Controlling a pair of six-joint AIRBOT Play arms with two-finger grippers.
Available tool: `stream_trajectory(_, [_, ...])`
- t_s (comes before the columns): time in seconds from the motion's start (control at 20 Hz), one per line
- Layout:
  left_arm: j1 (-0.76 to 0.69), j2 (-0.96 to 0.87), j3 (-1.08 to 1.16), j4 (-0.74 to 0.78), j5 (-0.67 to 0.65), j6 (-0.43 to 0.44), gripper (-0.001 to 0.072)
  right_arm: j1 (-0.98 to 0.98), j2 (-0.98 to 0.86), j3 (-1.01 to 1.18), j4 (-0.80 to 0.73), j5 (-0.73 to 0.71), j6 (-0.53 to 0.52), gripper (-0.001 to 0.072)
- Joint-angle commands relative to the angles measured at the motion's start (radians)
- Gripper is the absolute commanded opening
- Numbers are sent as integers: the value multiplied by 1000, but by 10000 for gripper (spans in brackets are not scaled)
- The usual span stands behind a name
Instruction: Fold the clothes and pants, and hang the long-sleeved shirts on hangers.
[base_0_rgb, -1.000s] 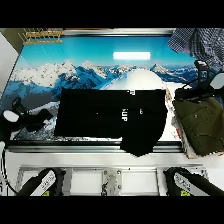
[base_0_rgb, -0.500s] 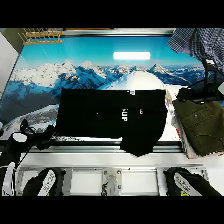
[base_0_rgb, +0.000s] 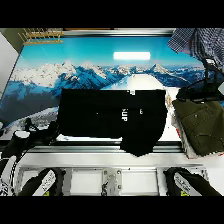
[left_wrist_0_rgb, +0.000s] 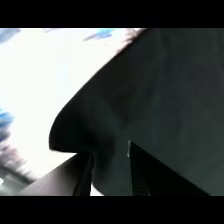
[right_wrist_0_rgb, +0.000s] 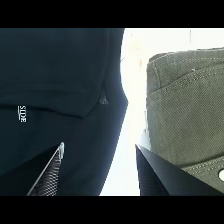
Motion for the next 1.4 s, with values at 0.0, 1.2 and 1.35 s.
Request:
stream_trajectory(0.0, [-84,-5,48,-29,24,23,14,-15,0,-34,1,15,-1,489])
stream_trajectory(1.2, [-104,83,101,201,-158,23,9,56,46,-693,367,30,-228,14])
stream_trajectory(1.35, [-104,233,137,356,-360,8,9,56,135,-632,203,180,-180,14])
